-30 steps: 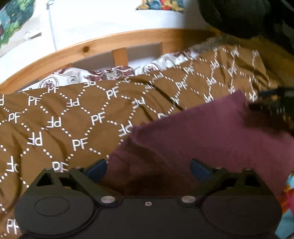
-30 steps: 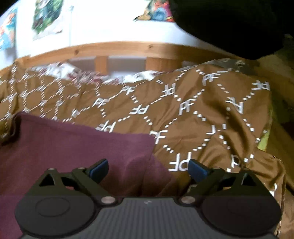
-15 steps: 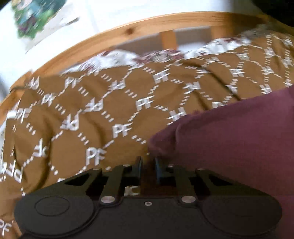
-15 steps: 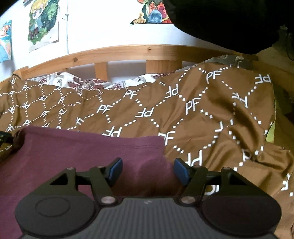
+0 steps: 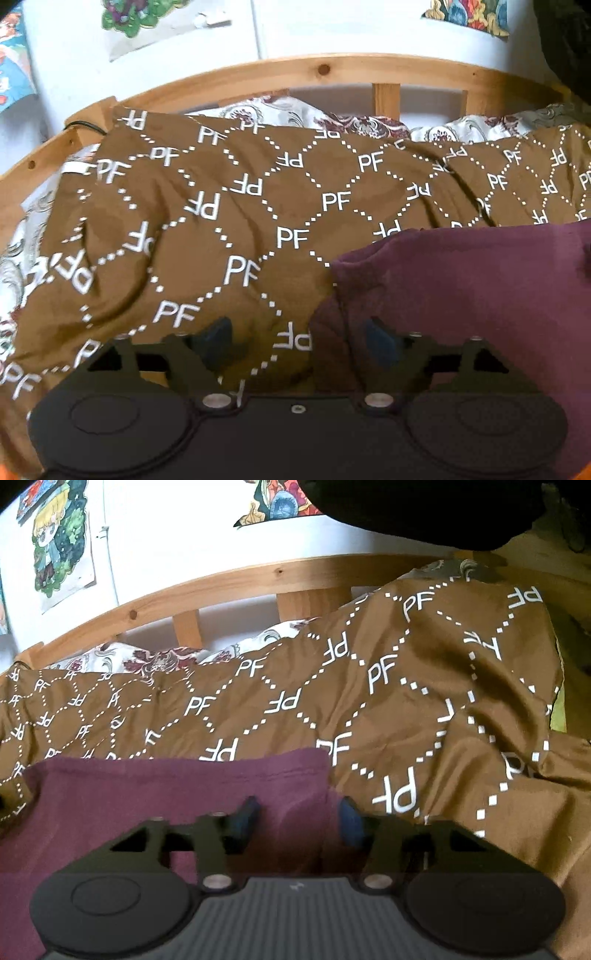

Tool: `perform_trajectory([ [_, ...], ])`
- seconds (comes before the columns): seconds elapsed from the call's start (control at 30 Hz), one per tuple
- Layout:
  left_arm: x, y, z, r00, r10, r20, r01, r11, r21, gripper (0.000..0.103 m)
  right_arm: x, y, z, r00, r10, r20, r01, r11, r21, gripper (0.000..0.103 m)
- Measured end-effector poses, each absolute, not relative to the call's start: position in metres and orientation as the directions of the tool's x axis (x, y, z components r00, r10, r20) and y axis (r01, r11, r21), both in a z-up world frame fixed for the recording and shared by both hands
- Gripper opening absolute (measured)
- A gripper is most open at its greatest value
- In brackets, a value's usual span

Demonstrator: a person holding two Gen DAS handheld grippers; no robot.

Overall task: Fold small clothes
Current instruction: 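Open both grippers and release the folded hem onto the sweater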

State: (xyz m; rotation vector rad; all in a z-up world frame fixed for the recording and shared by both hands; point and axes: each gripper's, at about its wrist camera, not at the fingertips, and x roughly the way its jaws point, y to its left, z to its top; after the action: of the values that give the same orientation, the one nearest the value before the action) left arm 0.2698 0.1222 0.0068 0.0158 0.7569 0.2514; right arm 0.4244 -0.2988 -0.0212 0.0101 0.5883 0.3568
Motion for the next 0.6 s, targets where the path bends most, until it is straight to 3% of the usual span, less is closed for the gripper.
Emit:
perform_trajectory([
  [0.1, 0.255, 0.124, 0.011, 0.694, 0.226, -0.684, -0.237, 0.968, 0.079, 0.087, 0.422, -0.297, -0.022, 0.777, 0.304, -0.551, -0.322, 0.944, 0.066, 0.013],
  [0.17, 0.244, 0.125, 0.012, 0.693, 0.219, -0.687, -0.244, 0.968, 0.063, 0.088, 0.418, -0.298, -0.02, 0.79, 0.284, -0.544, -0.311, 0.949, 0.043, 0.008],
  [0.3, 0.226, 0.122, 0.013, 0.695, 0.186, -0.694, -0.232, 0.972, 0.028, 0.089, 0.414, -0.303, -0.013, 0.794, 0.283, -0.538, -0.302, 0.952, 0.055, 0.011],
  [0.33, 0.221, 0.12, 0.013, 0.699, 0.178, -0.693, -0.229, 0.973, 0.019, 0.09, 0.413, -0.303, -0.012, 0.788, 0.288, -0.545, -0.306, 0.95, 0.059, 0.017],
  [0.4, 0.213, 0.116, 0.012, 0.704, 0.161, -0.691, -0.223, 0.975, 0.0, 0.093, 0.409, -0.307, -0.008, 0.782, 0.3, -0.547, -0.308, 0.948, 0.079, 0.049],
  [0.6, 0.191, 0.096, 0.013, 0.699, 0.124, -0.705, -0.216, 0.975, -0.043, 0.102, 0.355, -0.317, 0.009, 0.81, 0.286, -0.512, -0.31, 0.95, 0.041, 0.081],
])
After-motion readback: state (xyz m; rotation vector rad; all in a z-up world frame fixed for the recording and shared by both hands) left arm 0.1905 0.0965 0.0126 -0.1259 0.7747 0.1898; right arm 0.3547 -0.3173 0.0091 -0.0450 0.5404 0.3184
